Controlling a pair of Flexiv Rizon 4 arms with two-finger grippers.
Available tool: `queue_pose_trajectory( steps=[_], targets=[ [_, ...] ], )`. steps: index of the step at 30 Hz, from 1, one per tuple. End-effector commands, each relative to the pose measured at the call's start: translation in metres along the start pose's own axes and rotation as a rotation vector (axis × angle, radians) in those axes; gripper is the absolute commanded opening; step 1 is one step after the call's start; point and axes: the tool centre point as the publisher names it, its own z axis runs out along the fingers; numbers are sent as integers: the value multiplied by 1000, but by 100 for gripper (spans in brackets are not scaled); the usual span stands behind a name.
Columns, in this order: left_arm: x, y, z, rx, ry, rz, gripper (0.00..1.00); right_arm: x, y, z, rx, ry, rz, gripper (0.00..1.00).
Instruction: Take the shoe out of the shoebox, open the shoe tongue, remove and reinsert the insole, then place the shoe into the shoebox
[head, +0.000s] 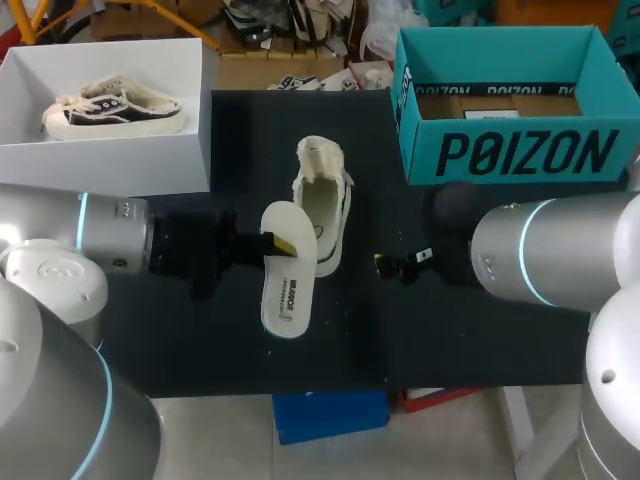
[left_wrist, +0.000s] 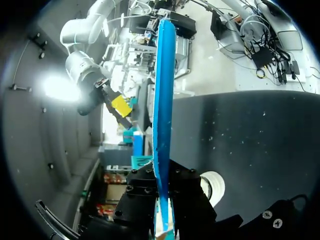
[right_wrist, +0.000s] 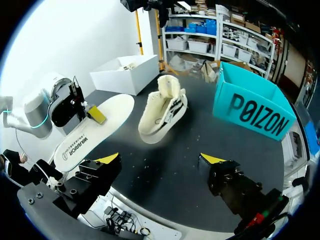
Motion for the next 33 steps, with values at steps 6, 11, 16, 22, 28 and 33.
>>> queue_pose_trajectory(
  steps=[6, 11, 16, 22, 28, 33],
  targets=[
    [-2, -3, -2, 3, -2, -7, 0, -1, -9, -7, -16, -8, -14, 100],
    [-2, -5, -2, 11, 4, -7, 0, -1, -9, -7, -16, -8, -14, 100],
    [-2, -5, -2, 11, 4, -7, 0, -1, -9, -7, -16, -8, -14, 100],
    [-2, -5, -2, 11, 4, -7, 0, -1, -9, -7, -16, -8, -14, 100],
    [-2, -11, -9, 382, -44, -113, 0, -1, -9, -7, -16, -8, -14, 100],
    [-10, -8, -18, 512, 1, -95, 0, -1, -9, -7, -16, -8, -14, 100]
  ],
)
